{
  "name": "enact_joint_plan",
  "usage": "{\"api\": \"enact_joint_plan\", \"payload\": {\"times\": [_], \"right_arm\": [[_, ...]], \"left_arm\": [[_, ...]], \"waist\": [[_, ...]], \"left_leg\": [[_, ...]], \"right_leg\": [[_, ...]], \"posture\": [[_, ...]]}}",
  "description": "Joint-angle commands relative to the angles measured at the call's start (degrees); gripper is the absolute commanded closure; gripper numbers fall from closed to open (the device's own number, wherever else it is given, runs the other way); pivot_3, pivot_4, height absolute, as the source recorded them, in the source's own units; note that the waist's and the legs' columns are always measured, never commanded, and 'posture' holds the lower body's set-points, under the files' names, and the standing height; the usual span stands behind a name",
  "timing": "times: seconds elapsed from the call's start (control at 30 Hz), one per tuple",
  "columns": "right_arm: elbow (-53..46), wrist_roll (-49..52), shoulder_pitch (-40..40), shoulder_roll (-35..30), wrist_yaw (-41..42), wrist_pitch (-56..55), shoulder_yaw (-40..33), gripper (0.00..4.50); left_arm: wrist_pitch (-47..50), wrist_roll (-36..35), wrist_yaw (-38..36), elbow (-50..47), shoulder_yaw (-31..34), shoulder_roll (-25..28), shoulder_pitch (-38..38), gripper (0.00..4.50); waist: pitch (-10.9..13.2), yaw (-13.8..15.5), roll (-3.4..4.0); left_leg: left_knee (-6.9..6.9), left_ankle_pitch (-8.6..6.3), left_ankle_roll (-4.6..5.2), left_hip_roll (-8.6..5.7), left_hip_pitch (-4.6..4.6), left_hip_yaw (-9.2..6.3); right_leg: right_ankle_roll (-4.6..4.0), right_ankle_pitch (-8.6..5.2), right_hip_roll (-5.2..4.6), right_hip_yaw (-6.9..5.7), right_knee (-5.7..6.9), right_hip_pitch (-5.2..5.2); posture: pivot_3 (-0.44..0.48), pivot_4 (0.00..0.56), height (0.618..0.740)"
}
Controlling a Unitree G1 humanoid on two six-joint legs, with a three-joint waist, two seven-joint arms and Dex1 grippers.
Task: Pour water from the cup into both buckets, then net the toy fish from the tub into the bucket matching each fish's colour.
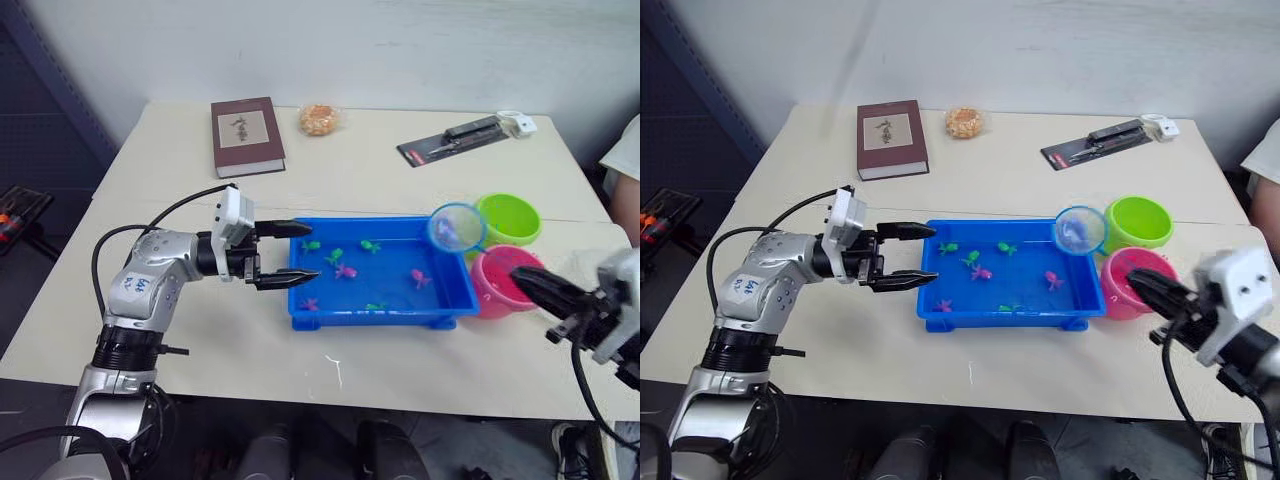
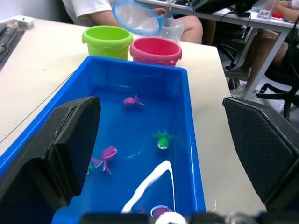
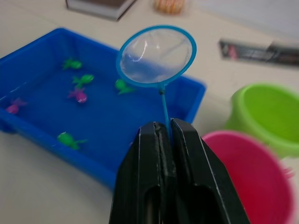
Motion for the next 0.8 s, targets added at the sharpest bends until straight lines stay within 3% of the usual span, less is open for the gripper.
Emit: {"api": "enact_joint_plan", "payload": {"times": [0.03,0.13,0.33,0.8], "right_arm": [[-0.14,14.15,-5.91,-5.79,-5.96,11.09,3.75,4.5],[3.16,24.9,-13.86,-7.67,-11.32,15.2,10.45,4.5],[9.42,34.07,-27.7,-8.23,-19.42,22.58,23.53,4.5],[21.58,43.43,-42.1,-5.62,-34.11,29.62,35.14,4.5]], "left_arm": [[-1.01,-0.26,-0.33,-1.18,1.05,0.96,0.26,0.01],[-1.03,-0.22,0.05,-1.59,1.19,1.2,0.74,0.01],[-0.8,-0.39,1.63,-3.37,1.58,1.28,1.85,0.01],[-0.35,-1.0,4.29,-6.05,2.36,1.62,3.55,0.01]], "waist": [[0.01,0.31,-0.02],[0.02,0.64,-0.03],[0.03,0.7,-0.05],[0.03,0.63,-0.04]], "left_leg": [[0.03,-0.01,-0.01,0.02,0.01,-0.07],[0.02,-0.01,-0.02,0.03,-0.04,-0.13],[0.12,-0.02,0.0,0.0,-0.13,-0.23],[0.15,-0.02,0.0,0.02,-0.24,-0.26]], "right_leg": [[0.0,0.0,0.0,-0.06,-0.04,0.05],[0.0,0.0,0.02,-0.16,-0.12,0.06],[0.0,0.0,0.0,-0.34,-0.25,0.09],[0.0,0.0,-0.01,-0.74,-0.24,0.06]], "posture": [[0.0,0.15,0.738],[0.0,0.15,0.738],[0.0,0.15,0.738],[0.0,0.15,0.738]]}}
